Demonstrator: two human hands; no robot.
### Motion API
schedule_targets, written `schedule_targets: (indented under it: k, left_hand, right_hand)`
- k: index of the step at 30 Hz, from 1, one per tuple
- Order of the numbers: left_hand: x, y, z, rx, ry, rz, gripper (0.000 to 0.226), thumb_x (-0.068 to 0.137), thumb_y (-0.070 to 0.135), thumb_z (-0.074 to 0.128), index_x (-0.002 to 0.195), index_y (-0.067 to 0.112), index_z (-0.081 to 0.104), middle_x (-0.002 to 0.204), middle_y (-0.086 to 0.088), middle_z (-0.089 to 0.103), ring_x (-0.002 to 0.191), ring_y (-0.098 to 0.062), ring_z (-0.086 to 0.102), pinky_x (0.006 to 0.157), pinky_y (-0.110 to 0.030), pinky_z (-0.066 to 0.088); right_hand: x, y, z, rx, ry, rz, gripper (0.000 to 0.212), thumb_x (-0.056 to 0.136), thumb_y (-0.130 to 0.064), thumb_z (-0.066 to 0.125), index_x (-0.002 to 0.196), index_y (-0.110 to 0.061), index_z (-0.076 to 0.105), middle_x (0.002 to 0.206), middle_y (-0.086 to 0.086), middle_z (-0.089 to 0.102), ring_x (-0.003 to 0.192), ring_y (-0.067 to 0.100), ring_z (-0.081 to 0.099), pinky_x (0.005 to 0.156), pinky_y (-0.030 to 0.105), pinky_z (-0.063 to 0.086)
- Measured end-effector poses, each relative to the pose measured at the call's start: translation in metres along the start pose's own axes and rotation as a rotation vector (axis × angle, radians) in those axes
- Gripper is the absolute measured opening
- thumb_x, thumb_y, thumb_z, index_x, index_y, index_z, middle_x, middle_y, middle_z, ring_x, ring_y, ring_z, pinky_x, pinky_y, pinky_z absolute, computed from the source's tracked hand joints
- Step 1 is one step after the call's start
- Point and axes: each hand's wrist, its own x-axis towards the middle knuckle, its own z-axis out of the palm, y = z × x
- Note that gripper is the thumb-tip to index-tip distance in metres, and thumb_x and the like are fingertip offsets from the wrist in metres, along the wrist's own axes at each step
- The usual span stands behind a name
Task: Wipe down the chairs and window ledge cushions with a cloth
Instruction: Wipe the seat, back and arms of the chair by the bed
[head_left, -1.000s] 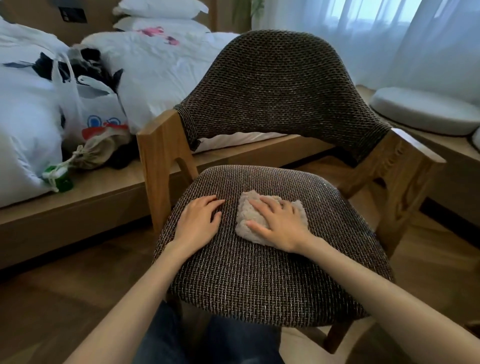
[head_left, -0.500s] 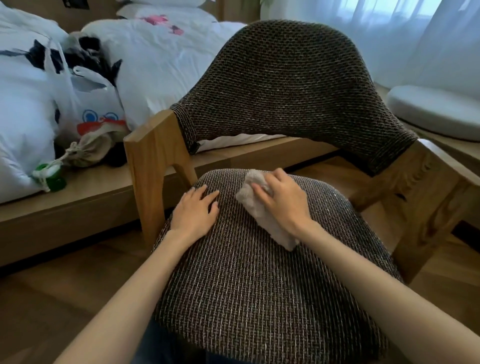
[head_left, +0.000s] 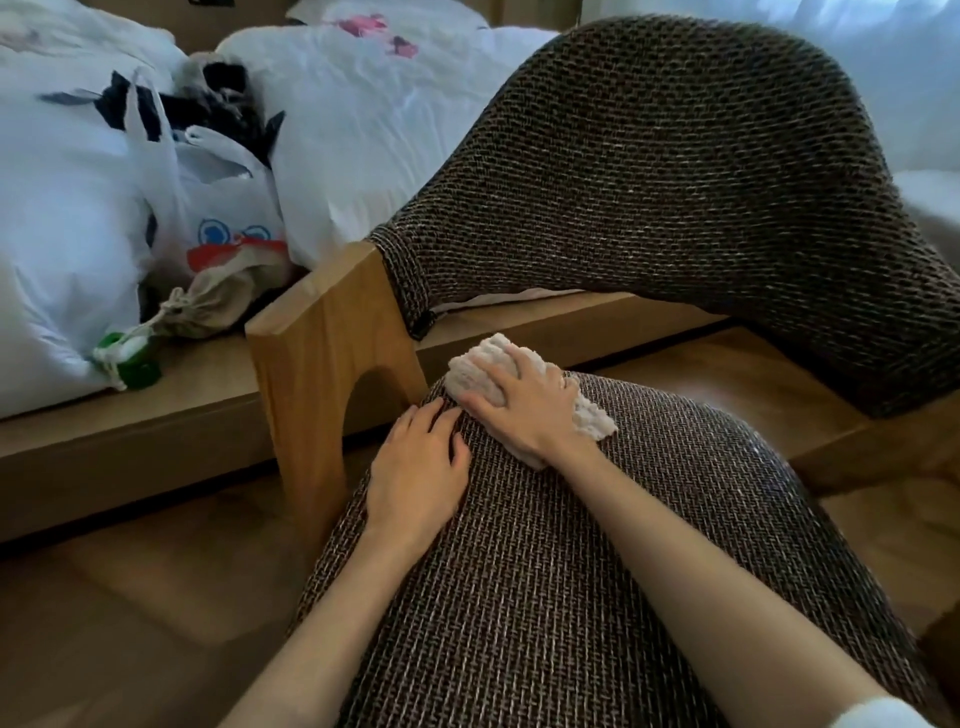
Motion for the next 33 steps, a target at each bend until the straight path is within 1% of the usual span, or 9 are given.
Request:
schedule_targets:
  k: [6,9,14,18,21,23,26,29,33]
  left_hand:
    - [-0.001,0.002,-0.001,0.018,0.009,-0.007,0.044,0.100,0.033,0.035,0.141,0.022,0.044,0.149,0.002,0.040,0.138,-0.015,0.033,0.113,-0.031,0.029]
    - [-0.001,0.004,-0.002,0.023,-0.002,-0.013,0.044,0.100,0.033,0.034,0.142,0.023,0.043,0.149,0.002,0.039,0.138,-0.016,0.032,0.112,-0.032,0.030]
    - [-0.003,0.005,-0.005,0.019,-0.024,-0.007,0.044,0.101,0.033,0.034,0.143,0.022,0.042,0.150,0.001,0.039,0.139,-0.017,0.031,0.114,-0.032,0.027]
    - [-0.004,0.007,-0.008,0.024,-0.041,0.000,0.045,0.101,0.033,0.033,0.143,0.021,0.042,0.150,0.000,0.038,0.140,-0.019,0.030,0.115,-0.032,0.026]
    - [-0.004,0.008,-0.009,0.031,-0.046,0.006,0.045,0.101,0.031,0.034,0.143,0.019,0.042,0.150,-0.002,0.038,0.139,-0.020,0.031,0.116,-0.033,0.026]
    - [-0.004,0.009,-0.011,0.034,-0.046,0.012,0.045,0.101,0.031,0.034,0.143,0.018,0.043,0.150,-0.003,0.039,0.138,-0.020,0.032,0.116,-0.034,0.026]
    - [-0.004,0.008,-0.012,0.024,-0.045,0.008,0.044,0.101,0.030,0.034,0.142,0.017,0.043,0.150,-0.004,0.039,0.139,-0.021,0.032,0.116,-0.034,0.025]
    - [-0.004,0.007,-0.012,0.017,-0.048,0.006,0.044,0.101,0.030,0.033,0.143,0.018,0.042,0.150,-0.003,0.038,0.139,-0.021,0.031,0.116,-0.034,0.025]
    - [-0.002,0.006,-0.012,0.005,-0.048,-0.006,0.044,0.101,0.031,0.034,0.143,0.019,0.041,0.150,-0.002,0.037,0.139,-0.020,0.030,0.116,-0.035,0.025]
  right_hand:
    - [-0.002,0.003,-0.008,0.032,0.094,-0.108,0.046,0.093,-0.052,0.047,0.133,-0.029,0.054,0.132,0.006,0.047,0.107,0.029,0.053,0.082,0.037,0.046]
    - [-0.013,0.002,-0.013,0.103,0.183,-0.105,0.037,0.093,-0.040,0.055,0.126,-0.026,0.060,0.114,0.007,0.057,0.098,0.027,0.059,0.076,0.036,0.048]
    - [-0.039,0.037,-0.027,0.061,0.230,0.015,0.038,0.092,-0.029,0.056,0.130,-0.030,0.056,0.116,0.006,0.061,0.099,0.025,0.061,0.080,0.037,0.049]
    - [-0.064,0.089,-0.044,-0.036,0.287,0.238,0.037,0.091,-0.040,0.054,0.128,-0.033,0.056,0.115,0.007,0.059,0.101,0.031,0.056,0.076,0.039,0.044]
    - [-0.069,0.097,-0.046,-0.140,0.177,0.259,0.052,0.089,-0.063,0.043,0.136,-0.039,0.046,0.132,0.011,0.046,0.116,0.036,0.040,0.094,0.047,0.037]
    - [-0.071,0.087,-0.041,-0.046,0.173,0.257,0.056,0.089,-0.069,0.035,0.136,-0.040,0.047,0.144,0.011,0.039,0.123,0.039,0.035,0.102,0.049,0.031]
    - [-0.072,0.076,-0.034,0.126,0.292,0.299,0.045,0.096,-0.058,0.033,0.126,-0.036,0.059,0.142,0.009,0.043,0.118,0.038,0.042,0.101,0.048,0.032]
    - [-0.068,0.074,-0.037,0.100,0.251,0.287,0.037,0.095,-0.050,0.043,0.125,-0.036,0.060,0.133,0.008,0.045,0.111,0.034,0.050,0.094,0.041,0.043]
    - [-0.059,0.072,-0.044,0.144,0.303,0.270,0.031,0.093,-0.042,0.055,0.119,-0.028,0.064,0.114,0.008,0.058,0.101,0.025,0.058,0.081,0.029,0.041]
